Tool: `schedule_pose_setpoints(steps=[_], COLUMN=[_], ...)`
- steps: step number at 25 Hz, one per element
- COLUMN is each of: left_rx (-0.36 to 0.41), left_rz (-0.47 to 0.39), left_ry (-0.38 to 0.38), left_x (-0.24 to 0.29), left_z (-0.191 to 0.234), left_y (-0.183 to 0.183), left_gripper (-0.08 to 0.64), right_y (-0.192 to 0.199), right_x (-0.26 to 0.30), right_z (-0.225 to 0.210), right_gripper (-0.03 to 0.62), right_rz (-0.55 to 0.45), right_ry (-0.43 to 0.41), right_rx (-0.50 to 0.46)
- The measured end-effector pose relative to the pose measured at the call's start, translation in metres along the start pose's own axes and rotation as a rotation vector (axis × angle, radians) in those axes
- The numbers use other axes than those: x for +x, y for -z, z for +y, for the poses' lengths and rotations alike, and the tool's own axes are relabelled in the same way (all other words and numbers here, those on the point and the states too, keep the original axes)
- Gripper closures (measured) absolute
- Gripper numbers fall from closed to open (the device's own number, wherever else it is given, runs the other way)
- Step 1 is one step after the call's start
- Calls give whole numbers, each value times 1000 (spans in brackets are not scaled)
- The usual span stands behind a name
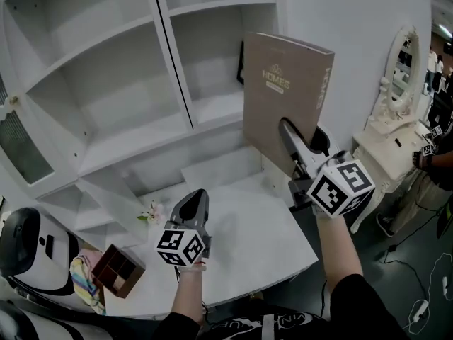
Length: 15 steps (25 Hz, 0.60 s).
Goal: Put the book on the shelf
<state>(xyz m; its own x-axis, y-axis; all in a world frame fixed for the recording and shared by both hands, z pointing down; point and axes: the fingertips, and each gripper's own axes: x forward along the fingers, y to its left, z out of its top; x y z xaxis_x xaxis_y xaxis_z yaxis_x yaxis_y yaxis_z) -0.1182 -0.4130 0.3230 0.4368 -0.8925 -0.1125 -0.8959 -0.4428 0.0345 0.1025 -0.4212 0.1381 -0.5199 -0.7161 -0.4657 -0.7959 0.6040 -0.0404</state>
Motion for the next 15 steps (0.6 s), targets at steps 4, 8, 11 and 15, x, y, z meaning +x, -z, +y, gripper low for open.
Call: schedule_pose_setpoints(steps=[4,8,11,15], left_rx=[-2,-13,-17,-11], left_rz=[6,15,17,20], left_ry=[22,35,45,55], left_x=[22,37,47,58], left_z=[5,9,12,15], left_y=[2,11,14,13], left_gripper=[560,560,560,560], right_y=[-17,-27,-24,-17], right_x=[46,79,97,111], right_z=[-8,-16,-25,-30], right_gripper=[414,414,414,414], right_rz=[-26,-35,-39,-33], right_ry=[-35,-31,-12,-13], right_rx=[-26,-77,-84,-95])
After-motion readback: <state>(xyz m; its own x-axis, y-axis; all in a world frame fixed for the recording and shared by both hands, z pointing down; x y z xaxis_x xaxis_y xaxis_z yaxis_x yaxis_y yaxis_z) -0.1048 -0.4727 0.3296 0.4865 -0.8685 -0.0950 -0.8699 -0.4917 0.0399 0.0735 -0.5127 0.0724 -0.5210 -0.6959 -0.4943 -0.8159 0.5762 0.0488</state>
